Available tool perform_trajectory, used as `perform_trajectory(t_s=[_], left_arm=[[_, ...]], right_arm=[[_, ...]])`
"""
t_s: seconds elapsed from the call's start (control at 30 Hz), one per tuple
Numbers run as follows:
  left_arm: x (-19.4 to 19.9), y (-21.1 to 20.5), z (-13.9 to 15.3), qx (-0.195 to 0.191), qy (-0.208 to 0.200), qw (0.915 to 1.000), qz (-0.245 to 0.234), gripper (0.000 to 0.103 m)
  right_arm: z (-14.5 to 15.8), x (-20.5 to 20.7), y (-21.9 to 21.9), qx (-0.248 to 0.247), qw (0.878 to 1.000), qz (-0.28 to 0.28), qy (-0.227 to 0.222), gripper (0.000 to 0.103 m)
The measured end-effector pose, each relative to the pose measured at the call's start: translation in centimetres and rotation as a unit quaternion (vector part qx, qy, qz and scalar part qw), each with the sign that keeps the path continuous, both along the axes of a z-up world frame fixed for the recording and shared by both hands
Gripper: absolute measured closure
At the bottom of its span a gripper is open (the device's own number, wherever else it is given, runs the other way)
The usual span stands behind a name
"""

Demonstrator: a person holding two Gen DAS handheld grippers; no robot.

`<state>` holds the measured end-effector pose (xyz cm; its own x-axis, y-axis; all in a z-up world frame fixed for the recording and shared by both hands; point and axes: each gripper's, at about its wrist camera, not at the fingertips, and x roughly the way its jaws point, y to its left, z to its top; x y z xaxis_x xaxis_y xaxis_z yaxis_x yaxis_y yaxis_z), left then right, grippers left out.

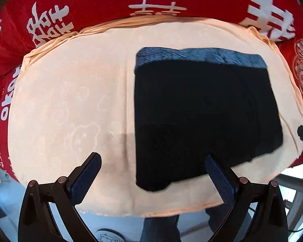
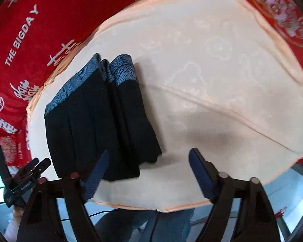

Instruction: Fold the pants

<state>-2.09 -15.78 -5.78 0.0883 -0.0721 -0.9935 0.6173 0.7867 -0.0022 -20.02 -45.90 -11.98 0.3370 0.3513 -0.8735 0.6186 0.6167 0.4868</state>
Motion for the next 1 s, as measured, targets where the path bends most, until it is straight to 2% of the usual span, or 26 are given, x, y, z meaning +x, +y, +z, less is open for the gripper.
perform_trajectory(t_s=[0.03,0.07,0.1,0.47,0.73,1.0], left_arm=[[-0.3,0.0,0.3,0.001,-0.002,1.0000,-0.001,0.000],[-0.6,0.1,0.7,0.000,-0.003,1.0000,-0.002,0.000],[-1.0,0.3,1.3,-0.002,-0.006,1.0000,-0.002,0.000],[-2.4,2.3,7.6,-0.001,-0.064,0.9979,0.003,0.000],[-2.7,2.3,10.6,-0.010,-0.065,0.9978,0.003,0.000],[-3.2,1.5,12.0,0.000,-0.070,0.9972,0.027,0.000]], right_arm=[[0.7,-0.1,0.4,-0.013,1.000,0.002,-0.003,0.012],[1.6,-0.2,1.0,-0.030,1.000,0.006,-0.006,0.003],[2.4,-0.2,1.5,-0.045,0.999,0.010,-0.009,0.000],[8.8,0.2,7.0,-0.093,0.994,0.051,0.010,0.000],[12.8,0.2,8.7,-0.111,0.993,0.039,0.022,0.000],[14.2,0.6,8.5,-0.111,0.992,0.049,0.029,0.000]])
